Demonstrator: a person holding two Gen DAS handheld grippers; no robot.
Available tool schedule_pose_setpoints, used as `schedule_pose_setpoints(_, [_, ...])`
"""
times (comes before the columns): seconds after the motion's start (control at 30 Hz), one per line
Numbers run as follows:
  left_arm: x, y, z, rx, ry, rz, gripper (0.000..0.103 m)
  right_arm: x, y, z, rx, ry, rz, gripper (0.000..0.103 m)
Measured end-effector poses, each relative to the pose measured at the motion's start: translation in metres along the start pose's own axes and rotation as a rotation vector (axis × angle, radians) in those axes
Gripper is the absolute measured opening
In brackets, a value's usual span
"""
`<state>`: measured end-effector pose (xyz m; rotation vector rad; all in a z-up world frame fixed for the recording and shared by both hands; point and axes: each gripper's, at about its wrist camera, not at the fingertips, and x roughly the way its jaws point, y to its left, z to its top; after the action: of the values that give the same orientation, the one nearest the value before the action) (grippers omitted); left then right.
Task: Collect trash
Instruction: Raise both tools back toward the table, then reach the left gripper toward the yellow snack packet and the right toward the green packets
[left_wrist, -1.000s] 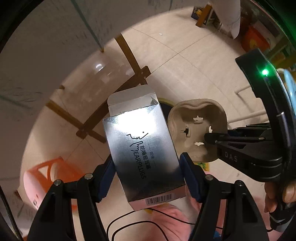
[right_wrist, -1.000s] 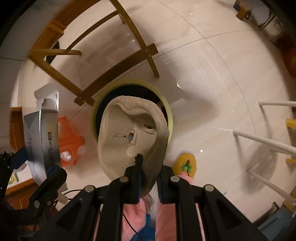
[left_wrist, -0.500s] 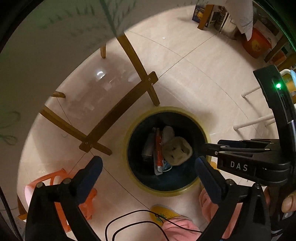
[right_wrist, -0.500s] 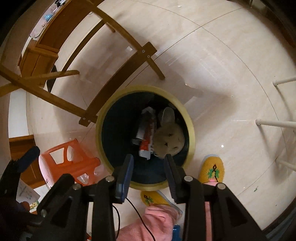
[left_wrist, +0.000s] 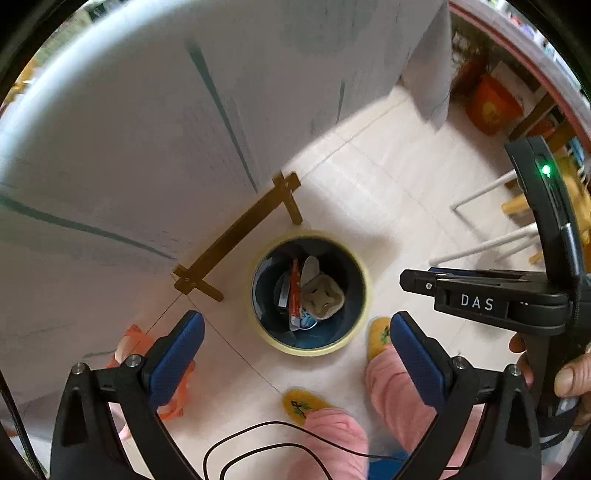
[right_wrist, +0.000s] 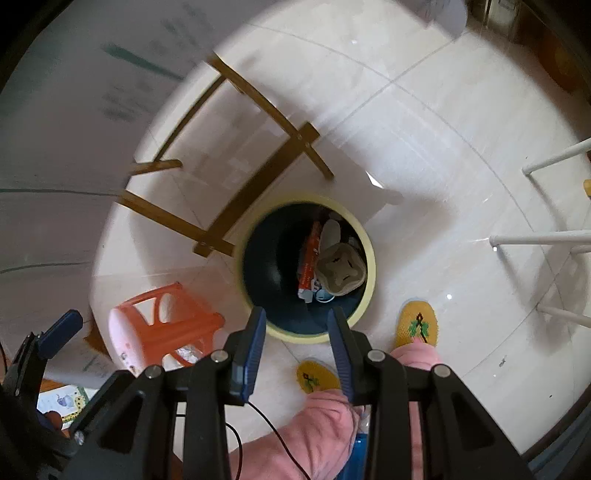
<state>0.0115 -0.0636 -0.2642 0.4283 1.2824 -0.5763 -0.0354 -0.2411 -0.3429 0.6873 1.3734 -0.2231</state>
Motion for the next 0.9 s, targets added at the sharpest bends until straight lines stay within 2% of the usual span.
schedule_pose_setpoints(0.17, [-0.073,0.003,0.011,-0.051,-0.055,-0.012,0.1,-0.069,0.018,-0.002,-0.053,-0.044,0.015,0.035])
schedule_pose_setpoints(0.43, [-0.167,0.017,0.032,-0.132,-0.168,0.008,0.102,-0.174,0.053,0.002,-0.181,-0.152,0.053,0.035])
schedule_pose_setpoints(0.63, [-0.211,0.032,0.043,-0.23,-0.254,0.036,0.102,-0.23,0.078,0.009,-0.293,-0.239,0.066,0.035])
schedule_pose_setpoints(0.9, [-0.258,0.045,0.06,-0.303,-0.357,0.133,0.102,-0.275,0.106,0.036,-0.429,-0.349,0.088,0.035])
